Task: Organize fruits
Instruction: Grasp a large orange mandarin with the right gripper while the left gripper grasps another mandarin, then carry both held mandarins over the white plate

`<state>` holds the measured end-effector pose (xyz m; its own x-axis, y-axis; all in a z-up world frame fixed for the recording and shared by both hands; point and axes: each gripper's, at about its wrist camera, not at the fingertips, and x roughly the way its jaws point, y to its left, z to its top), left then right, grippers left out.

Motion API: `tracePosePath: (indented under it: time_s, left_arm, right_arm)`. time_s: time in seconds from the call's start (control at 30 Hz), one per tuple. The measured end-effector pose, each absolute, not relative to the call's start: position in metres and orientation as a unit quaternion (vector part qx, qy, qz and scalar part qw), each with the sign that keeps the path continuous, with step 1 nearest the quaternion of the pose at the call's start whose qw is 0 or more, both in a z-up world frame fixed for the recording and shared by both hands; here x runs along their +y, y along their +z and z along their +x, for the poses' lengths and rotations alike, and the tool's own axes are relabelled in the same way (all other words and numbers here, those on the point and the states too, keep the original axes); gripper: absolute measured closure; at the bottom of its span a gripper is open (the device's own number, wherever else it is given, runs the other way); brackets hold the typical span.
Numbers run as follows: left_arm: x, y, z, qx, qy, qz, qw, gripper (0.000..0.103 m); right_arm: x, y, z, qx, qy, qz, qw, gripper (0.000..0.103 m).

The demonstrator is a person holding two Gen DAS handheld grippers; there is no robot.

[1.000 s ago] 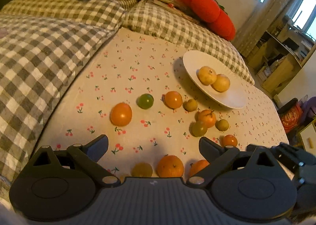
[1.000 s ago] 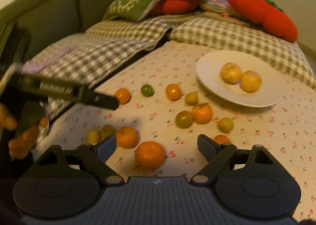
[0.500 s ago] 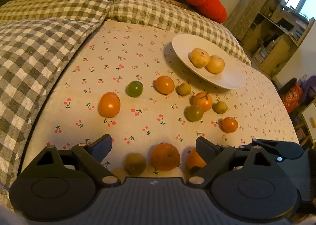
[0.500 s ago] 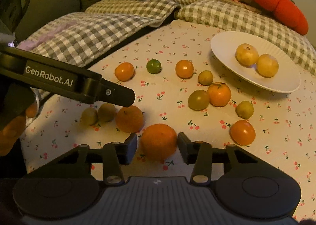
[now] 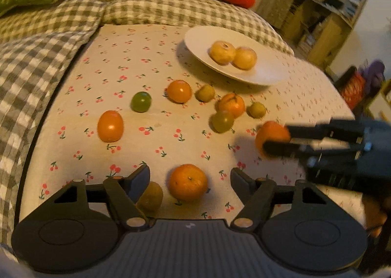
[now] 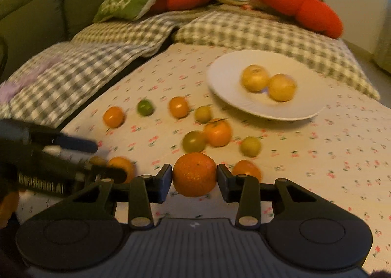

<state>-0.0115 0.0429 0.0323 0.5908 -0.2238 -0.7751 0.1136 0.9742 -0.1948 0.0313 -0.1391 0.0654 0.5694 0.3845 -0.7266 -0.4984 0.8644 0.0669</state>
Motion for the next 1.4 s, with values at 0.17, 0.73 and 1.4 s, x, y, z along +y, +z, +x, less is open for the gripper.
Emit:
tracePosePath:
  time_s: [0.17, 0.73, 1.4]
  left_arm:
    - [0.022, 0.019, -0.008, 0.455, -0.097, 0.006, 0.885, 0.062]
    - [0.018, 0.017, -0.009, 0.441, -0.1, 0.004, 0.892, 0.075]
    - [0.018, 0.064, 0.013, 0.402, -0.072, -0.045, 0.912, 0.075]
  right_arm:
    - [-0.144, 0.067, 0.036, 0.388, 0.241, -0.059, 0.888, 0.066]
    - [-0.15, 0.072, 0.036, 0.378, 0.236, -0.026, 0.895, 0.066]
    - [-0.191, 0.095, 0.064, 0.354, 0.192, 0.088, 0.911, 0.067]
